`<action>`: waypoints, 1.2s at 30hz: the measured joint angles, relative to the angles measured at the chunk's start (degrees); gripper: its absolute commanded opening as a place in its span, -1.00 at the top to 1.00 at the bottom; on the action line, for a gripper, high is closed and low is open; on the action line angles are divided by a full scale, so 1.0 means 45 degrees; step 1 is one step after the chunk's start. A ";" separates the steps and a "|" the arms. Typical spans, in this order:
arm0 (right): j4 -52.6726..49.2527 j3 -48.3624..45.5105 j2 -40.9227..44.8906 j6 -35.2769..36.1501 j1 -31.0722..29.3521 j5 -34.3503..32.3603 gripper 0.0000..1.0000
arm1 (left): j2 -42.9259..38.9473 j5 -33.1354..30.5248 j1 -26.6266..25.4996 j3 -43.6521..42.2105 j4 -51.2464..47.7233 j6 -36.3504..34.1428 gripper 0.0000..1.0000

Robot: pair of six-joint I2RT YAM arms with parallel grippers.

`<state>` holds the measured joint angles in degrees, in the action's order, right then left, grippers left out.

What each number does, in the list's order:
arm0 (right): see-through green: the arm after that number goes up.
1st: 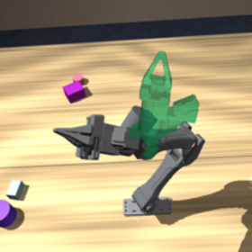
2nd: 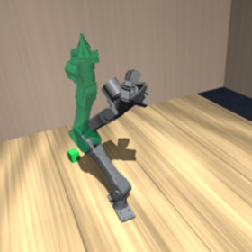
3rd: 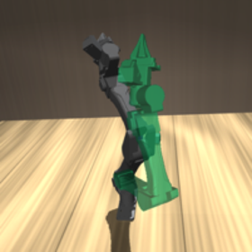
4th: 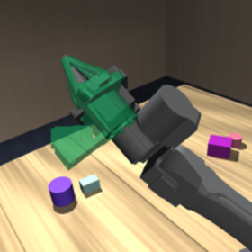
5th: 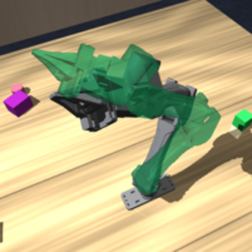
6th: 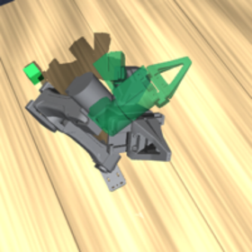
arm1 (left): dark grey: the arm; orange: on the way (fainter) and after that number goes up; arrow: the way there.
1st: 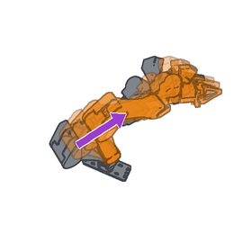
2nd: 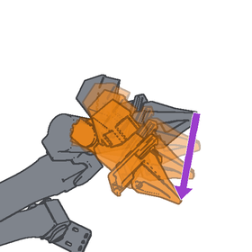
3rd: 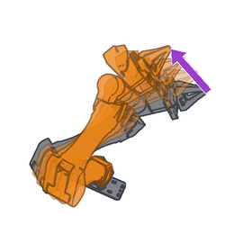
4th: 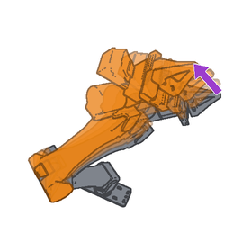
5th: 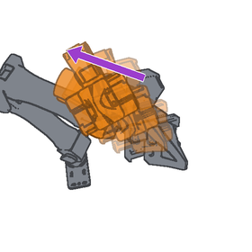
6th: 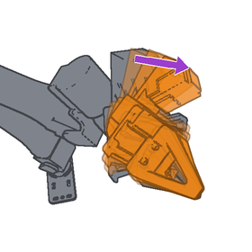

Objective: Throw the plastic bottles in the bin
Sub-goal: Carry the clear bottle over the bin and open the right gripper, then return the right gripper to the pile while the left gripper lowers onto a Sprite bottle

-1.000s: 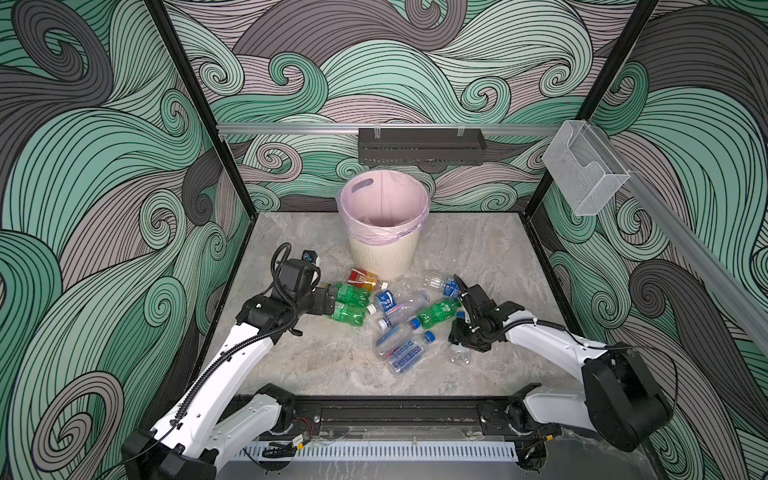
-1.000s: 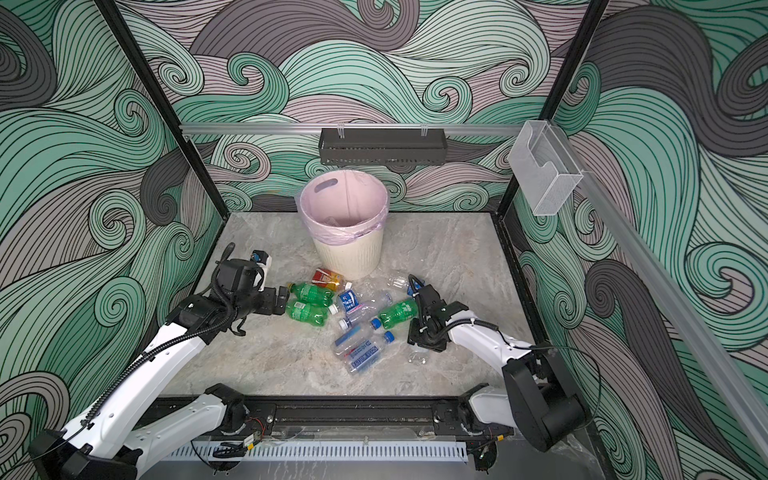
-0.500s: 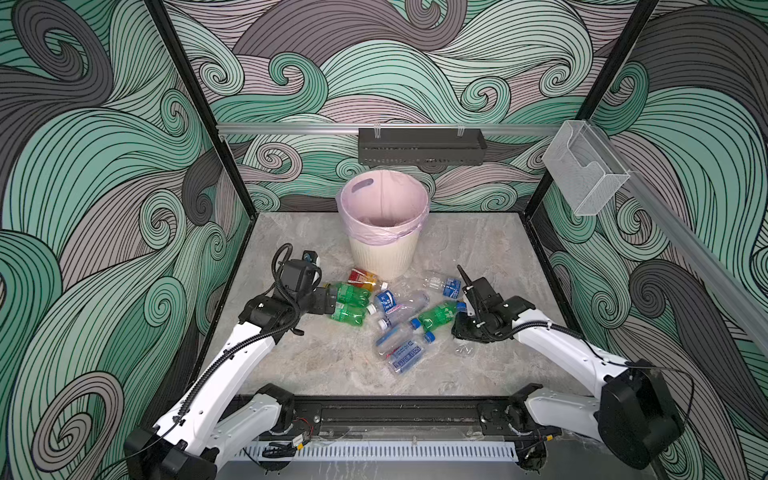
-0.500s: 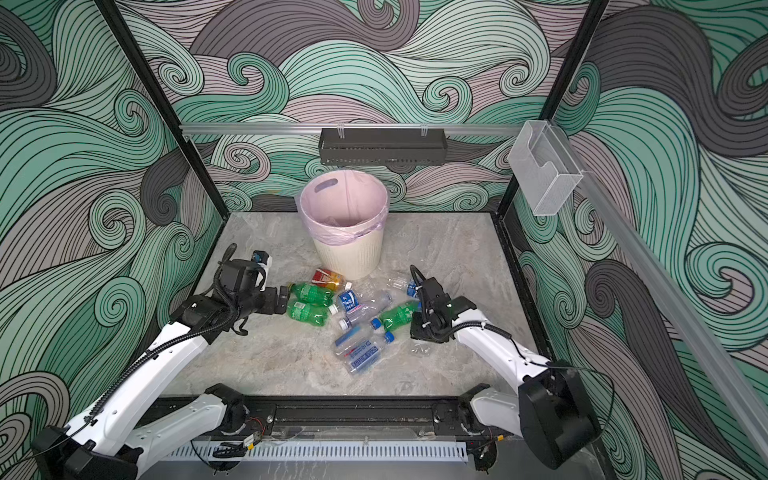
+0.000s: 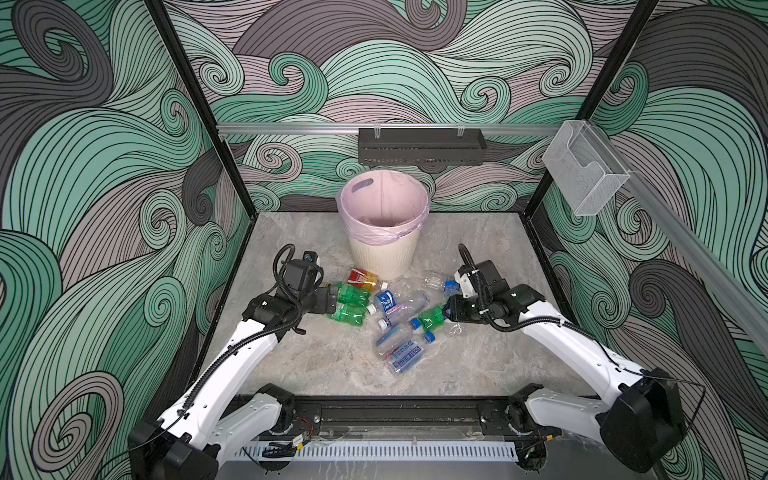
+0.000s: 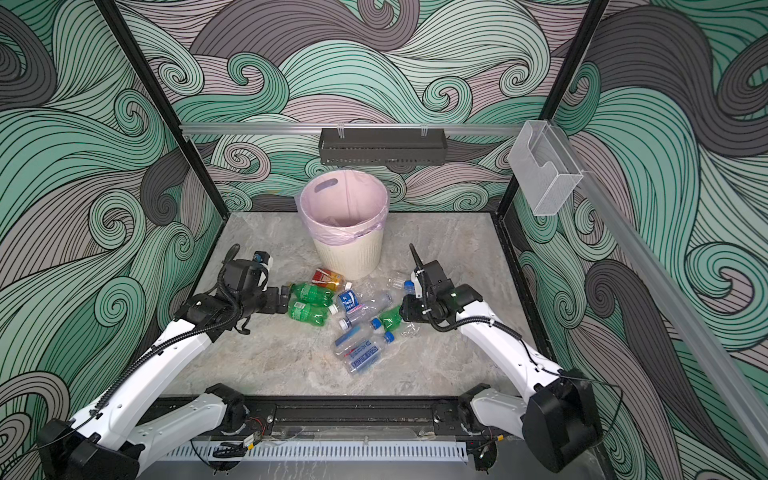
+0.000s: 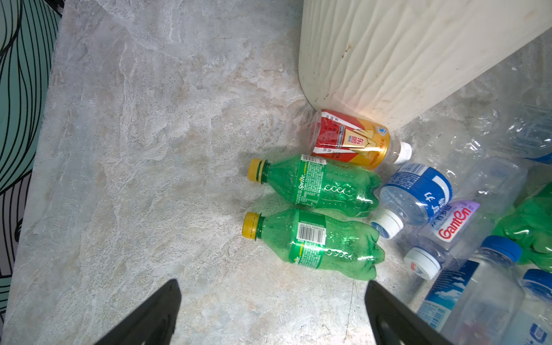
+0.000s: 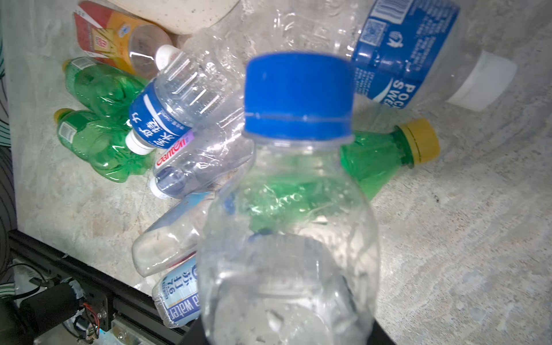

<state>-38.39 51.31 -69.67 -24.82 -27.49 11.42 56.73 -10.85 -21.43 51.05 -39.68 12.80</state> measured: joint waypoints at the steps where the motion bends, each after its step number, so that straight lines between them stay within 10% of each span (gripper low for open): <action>1: 0.0112 0.0097 -0.0141 0.0049 0.0000 0.0102 0.08 | -0.0005 -0.0024 0.0000 -0.0044 0.0010 0.0029 -0.97; 14: 0.0690 0.4153 -0.2069 0.0146 0.0005 0.0908 0.16 | -0.0160 -0.0121 0.0015 -0.0311 -0.0029 0.0369 -0.97; 18: 0.0675 0.9539 -0.4483 0.0214 0.0024 0.1919 0.17 | -0.0223 -0.0112 0.0039 -0.0311 -0.0039 0.0520 -0.97; 22: 0.0544 1.6830 -0.8315 0.0087 0.0039 0.2696 -0.57 | -0.0500 -0.0049 0.0044 -0.0311 -0.0131 0.0840 -0.97; 27: -0.0967 2.4679 -1.2794 -0.0058 0.0165 0.2861 -0.69 | -0.0889 0.0019 0.0092 -0.0311 -0.0423 0.1282 -0.97; 30: -0.1991 2.4402 -1.2973 0.0185 0.0238 0.2851 -0.71 | -0.0874 0.0034 0.0092 -0.0311 -0.0806 0.1515 -0.97; 36: -0.1209 1.6976 -0.9151 0.1054 0.0155 0.2545 -0.86 | -0.0709 0.0146 0.0092 -0.0340 -0.0986 0.1666 -0.97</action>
<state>-43.83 127.70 -110.85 -20.08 -26.79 22.87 53.54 -10.20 -21.02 49.52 -44.12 20.29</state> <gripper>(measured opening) 0.908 0.986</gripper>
